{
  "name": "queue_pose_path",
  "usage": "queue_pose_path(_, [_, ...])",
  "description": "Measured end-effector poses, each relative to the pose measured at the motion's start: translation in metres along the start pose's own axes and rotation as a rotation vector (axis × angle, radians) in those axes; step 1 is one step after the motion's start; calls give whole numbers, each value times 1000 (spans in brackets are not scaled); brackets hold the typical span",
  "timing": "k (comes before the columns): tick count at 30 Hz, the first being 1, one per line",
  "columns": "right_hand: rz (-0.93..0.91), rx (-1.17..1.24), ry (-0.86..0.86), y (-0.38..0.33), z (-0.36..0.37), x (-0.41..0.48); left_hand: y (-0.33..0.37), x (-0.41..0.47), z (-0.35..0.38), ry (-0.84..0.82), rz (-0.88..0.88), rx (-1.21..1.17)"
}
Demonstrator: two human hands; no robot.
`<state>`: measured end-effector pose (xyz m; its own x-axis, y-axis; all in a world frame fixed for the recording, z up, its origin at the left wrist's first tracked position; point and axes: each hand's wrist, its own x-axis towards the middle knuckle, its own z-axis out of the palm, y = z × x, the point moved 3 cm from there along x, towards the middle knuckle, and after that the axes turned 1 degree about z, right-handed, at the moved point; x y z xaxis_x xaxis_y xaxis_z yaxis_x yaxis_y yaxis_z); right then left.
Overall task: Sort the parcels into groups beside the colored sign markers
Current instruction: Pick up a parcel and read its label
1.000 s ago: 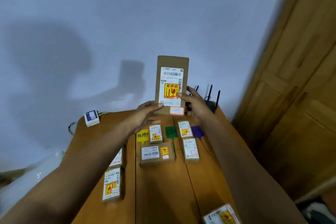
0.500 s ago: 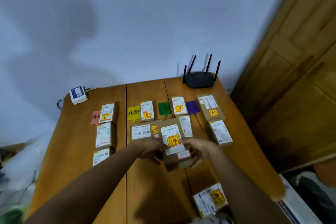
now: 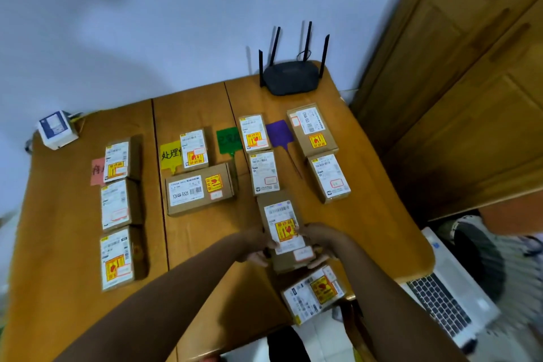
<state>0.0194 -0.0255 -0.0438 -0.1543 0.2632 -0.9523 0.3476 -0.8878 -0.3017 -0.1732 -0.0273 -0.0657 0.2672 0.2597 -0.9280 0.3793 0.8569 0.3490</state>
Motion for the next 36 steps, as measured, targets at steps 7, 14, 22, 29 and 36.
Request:
queue_pose_path(7, [-131, 113, 79, -1, -4, 1, 8, 3, 9, 244, 177, -39])
queue_pose_path(14, [-216, 92, 353, 6, -32, -13, -4, -2, 11, 392, 23, 139])
queue_pose_path(22, [11, -262, 292, 59, -34, -17, -69, 21, 57, -67, -366, 600])
queue_pose_path(29, [22, -275, 266, 81, -6, -25, -79, 5, 90, -53, -151, 319])
queue_pose_path(36, [-35, -214, 322, 81, 15, -57, -72, -22, 66, 59, -101, 300])
